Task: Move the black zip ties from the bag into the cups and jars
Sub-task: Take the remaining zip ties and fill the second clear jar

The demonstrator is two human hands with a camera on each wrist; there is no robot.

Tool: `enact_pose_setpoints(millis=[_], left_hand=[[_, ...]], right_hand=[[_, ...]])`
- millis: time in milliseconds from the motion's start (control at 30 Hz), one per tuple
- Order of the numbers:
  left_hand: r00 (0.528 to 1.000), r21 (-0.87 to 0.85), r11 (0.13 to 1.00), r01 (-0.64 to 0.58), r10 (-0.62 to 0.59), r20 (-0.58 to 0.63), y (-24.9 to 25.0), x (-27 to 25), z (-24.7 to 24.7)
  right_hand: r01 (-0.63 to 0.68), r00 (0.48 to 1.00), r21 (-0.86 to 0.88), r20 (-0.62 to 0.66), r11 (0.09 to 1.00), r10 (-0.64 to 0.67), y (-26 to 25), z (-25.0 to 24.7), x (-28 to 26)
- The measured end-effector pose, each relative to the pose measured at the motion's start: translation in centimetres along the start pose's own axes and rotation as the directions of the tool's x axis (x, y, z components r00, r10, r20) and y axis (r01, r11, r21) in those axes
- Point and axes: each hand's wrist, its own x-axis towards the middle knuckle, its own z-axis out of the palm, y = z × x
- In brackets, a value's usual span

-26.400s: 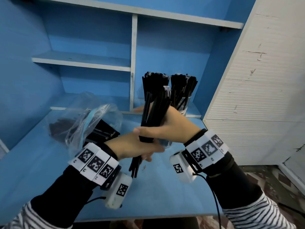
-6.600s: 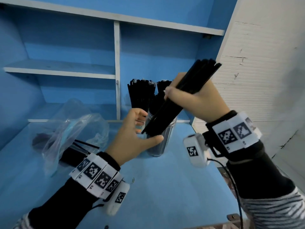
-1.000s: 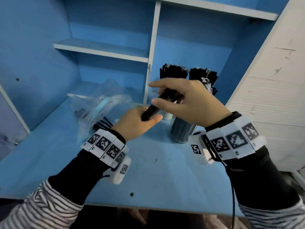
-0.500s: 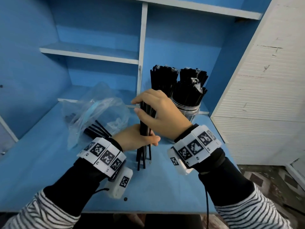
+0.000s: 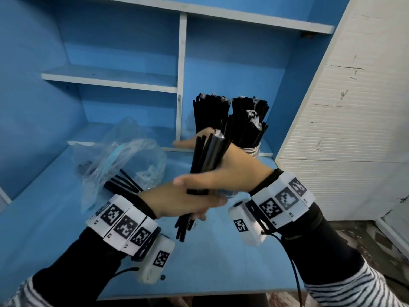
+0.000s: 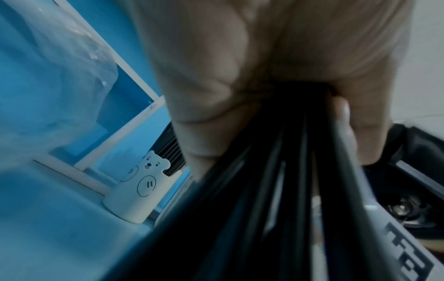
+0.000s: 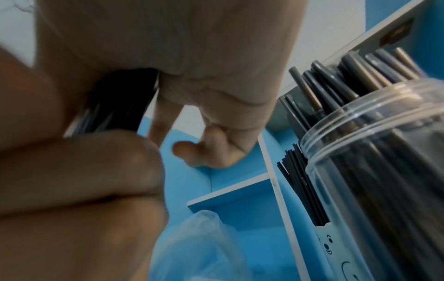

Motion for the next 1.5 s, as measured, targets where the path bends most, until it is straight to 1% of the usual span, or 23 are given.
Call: enact_pose_setpoints(millis=[33,67,100,167,233,267,333,400,433,467,500,533,600,667,700,800,1033,1100,1200,1267,1333,1433,1500], left_hand=[[1.000,0.002,1.000,0.009,-0.009,0.028,0.1,0.0,0.1],[0.999,0.020,1.000,0.022,-0.023,0.039,0.1,0.1,0.2],[0.999,0.043,0.999,0.031,-0.032,0.038,0.1,0.1,0.2],[1.000,0.053,0.998,0.012,-0.012,-0.002,0.0,0.4,0.1],[0.994,0.038,0.996,-0.075,0.078,-0.082,0.4,1.0,0.0],[0.980,0.034,0.991,-0.133,0.136,-0.147,0.6,1.4,0.0],[0.921,0.017,0.974,-0.224,0.218,-0.323,1.0,2.5,0.1],[0.828,-0.005,0.956,-0.293,0.252,-0.501,0.6,4.2,0.1],[0.782,-0.009,0.949,-0.314,0.253,-0.569,0.2,5.1,0.2],[0.748,-0.002,0.946,-0.323,0.254,-0.614,0.0,5.9,0.2],[0.736,0.001,0.948,-0.318,0.247,-0.631,-0.1,6.8,0.2],[0.741,-0.002,0.951,-0.310,0.240,-0.627,-0.2,7.4,0.2],[0.774,-0.018,0.953,-0.301,0.233,-0.589,-0.4,8.7,0.3],[0.804,-0.012,0.958,-0.285,0.232,-0.548,-0.6,9.6,0.5],[0.808,0.005,0.960,-0.280,0.238,-0.539,-0.8,10.0,0.6],[0.790,0.043,0.962,-0.271,0.248,-0.561,-1.2,10.6,0.6],[0.799,0.068,0.974,-0.217,0.218,-0.560,-1.7,10.6,0.5],[0.799,0.083,0.974,-0.211,0.221,-0.560,-1.8,10.7,0.4],[0.793,0.083,0.974,-0.211,0.220,-0.568,-1.9,10.7,0.4],[0.790,0.083,0.975,-0.208,0.218,-0.573,-1.9,10.7,0.4],[0.791,0.082,0.977,-0.198,0.209,-0.576,-1.9,10.8,0.4],[0.792,0.083,0.976,-0.203,0.214,-0.572,-2.1,11.0,0.4],[0.791,0.095,0.974,-0.208,0.224,-0.569,-2.2,11.0,0.4]], right_hand=[[0.025,0.998,-0.011,0.062,1.000,-0.024,0.1,0.2,-0.2],[0.042,0.995,-0.004,0.091,0.999,-0.042,0.2,0.3,-0.3],[0.043,0.995,0.024,0.088,0.999,-0.045,0.2,0.3,-0.5],[0.027,0.999,0.082,0.039,0.996,-0.030,0.1,-0.1,-0.8],[0.020,0.999,0.071,-0.029,0.997,-0.018,-0.2,-0.9,-0.8],[0.017,0.998,0.065,-0.066,0.998,-0.013,-0.4,-1.5,-0.8],[0.008,0.983,0.034,-0.184,0.999,-0.002,-0.8,-3.2,-0.6],[-0.007,0.944,0.003,-0.329,1.000,0.008,-1.0,-5.2,-0.3],[-0.014,0.919,0.004,-0.393,1.000,0.015,-1.1,-6.1,-0.1],[-0.016,0.895,0.009,-0.445,1.000,0.018,-1.3,-7.1,0.0],[-0.020,0.874,0.013,-0.485,1.000,0.024,-1.3,-8.0,0.2],[-0.031,0.856,0.010,-0.516,0.999,0.031,-1.5,-8.7,0.3],[-0.063,0.830,-0.013,-0.555,0.998,0.045,-1.5,-9.7,0.8],[-0.100,0.820,-0.024,-0.568,0.995,0.068,-1.2,-10.3,1.2],[-0.119,0.818,-0.023,-0.569,0.993,0.085,-1.0,-10.5,1.5],[-0.162,0.798,-0.013,-0.589,0.987,0.123,0.1,-10.9,1.8],[-0.226,0.721,0.017,-0.669,0.974,0.178,2.0,-12.5,1.6],[-0.238,0.727,0.002,-0.662,0.971,0.180,2.2,-12.4,1.8],[-0.269,0.786,-0.046,-0.588,0.962,0.192,2.7,-11.5,2.4],[-0.311,0.817,-0.057,-0.526,0.949,0.236,3.3,-10.4,2.8],[-0.346,0.831,-0.057,-0.482,0.936,0.278,4.4,-9.0,3.0],[-0.333,0.836,-0.126,-0.497,0.934,0.231,6.1,-7.2,3.0],[-0.370,0.840,-0.199,-0.490,0.907,0.235,6.7,-6.9,2.6]])
